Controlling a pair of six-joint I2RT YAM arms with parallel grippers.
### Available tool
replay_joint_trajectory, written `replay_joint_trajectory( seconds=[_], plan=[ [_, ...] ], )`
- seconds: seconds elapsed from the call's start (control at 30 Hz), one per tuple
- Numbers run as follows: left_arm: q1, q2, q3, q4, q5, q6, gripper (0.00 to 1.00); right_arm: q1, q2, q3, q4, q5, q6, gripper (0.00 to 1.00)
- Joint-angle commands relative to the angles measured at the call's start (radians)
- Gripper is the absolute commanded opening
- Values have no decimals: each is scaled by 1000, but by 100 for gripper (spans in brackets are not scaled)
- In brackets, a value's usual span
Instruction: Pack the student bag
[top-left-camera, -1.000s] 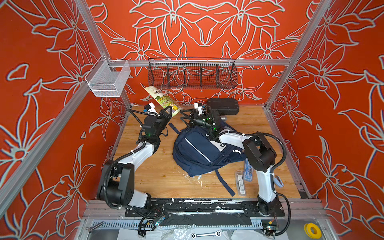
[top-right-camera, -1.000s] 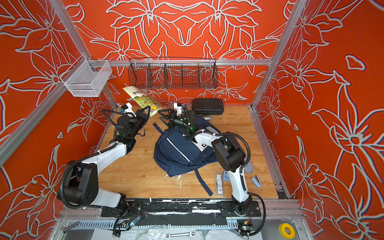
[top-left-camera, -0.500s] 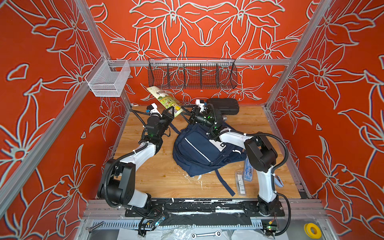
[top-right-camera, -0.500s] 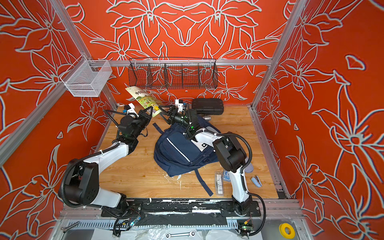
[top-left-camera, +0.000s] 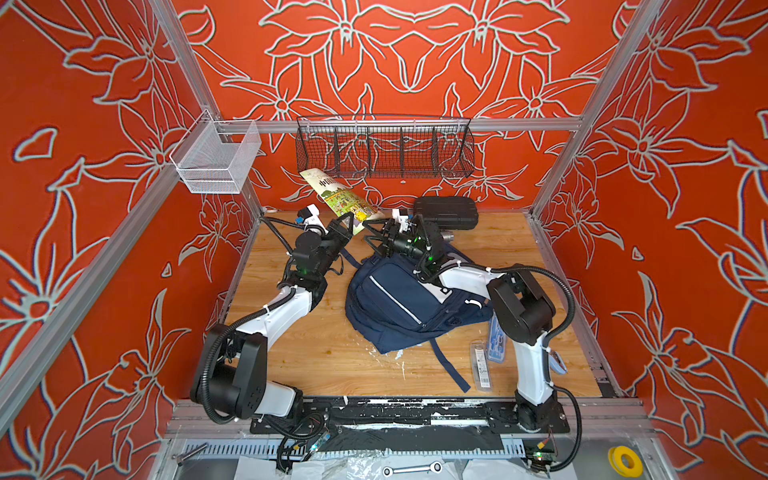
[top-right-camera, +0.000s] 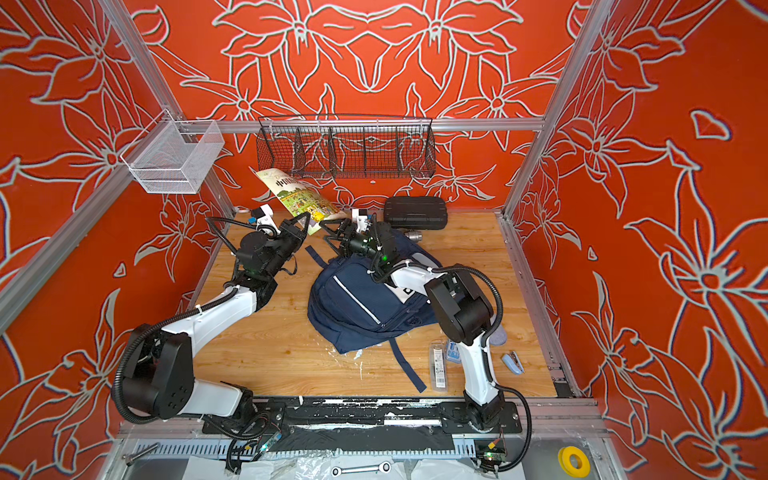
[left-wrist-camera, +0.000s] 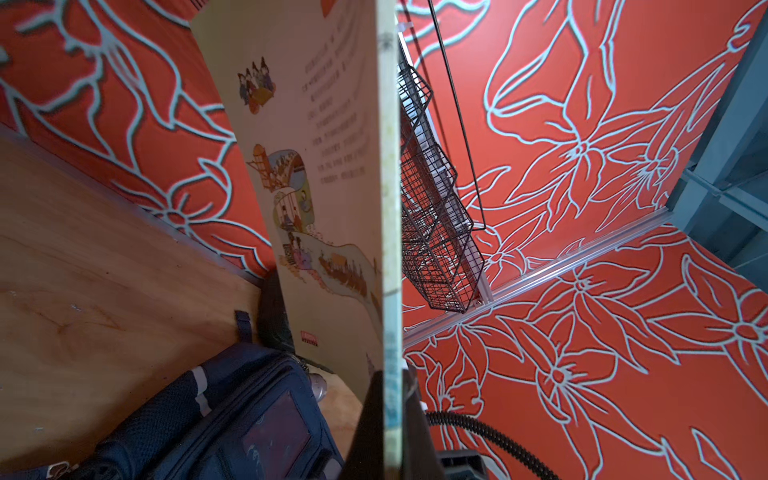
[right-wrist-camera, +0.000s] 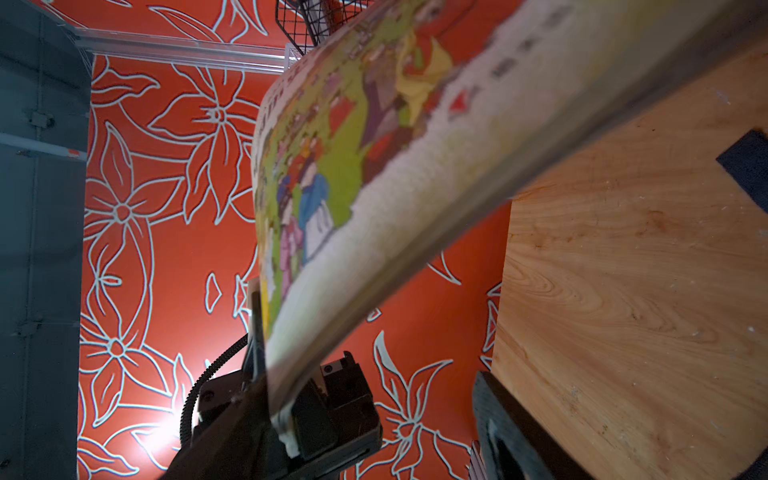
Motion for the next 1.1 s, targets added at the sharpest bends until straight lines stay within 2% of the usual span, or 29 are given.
replay_joint_trajectory(
  seconds=[0.0, 0.13, 0.23, 0.37, 0.53, 0.57, 0.63, 0.7, 0.77, 0.83, 0.97, 1.07],
  plan=[
    [-16, -27, 2, 69, 18, -5, 0, -9, 22, 63, 83, 32, 38, 76],
    [-30, -38, -33, 84, 8, -13, 0, -12, 28, 84, 99, 73, 41, 74],
    [-38, -59, -55, 76, -3, -7, 0, -20, 30, 87, 104, 90, 46, 68],
    [-43, -96, -79, 37, -12, 18, 0, -31, 14, 54, 122, 125, 47, 52],
    [-52, -116, -96, -19, -4, 40, 0, -35, -22, 22, 95, 134, -9, 31],
    [-55, -117, -102, -26, 1, 41, 4, -37, -30, 17, 84, 133, -32, 27],
    [-57, -120, -112, -37, 8, 44, 17, -36, -44, 4, 81, 141, -57, 19],
    [-56, -134, -122, -71, 13, 58, 46, -44, -52, -8, 89, 143, -74, 8],
    [-56, -175, -118, -169, 15, 107, 64, -56, -63, -27, 101, 141, -83, 2],
    [-49, -235, -82, -369, 2, 198, 79, -72, -78, -50, 106, 117, -98, 0],
    [28, -336, 6, -704, 67, 416, 88, -110, -111, -75, 72, -29, -158, 0],
    [172, -336, 57, -813, 243, 474, 88, -131, -141, -70, -20, -168, -241, 0]
  ],
)
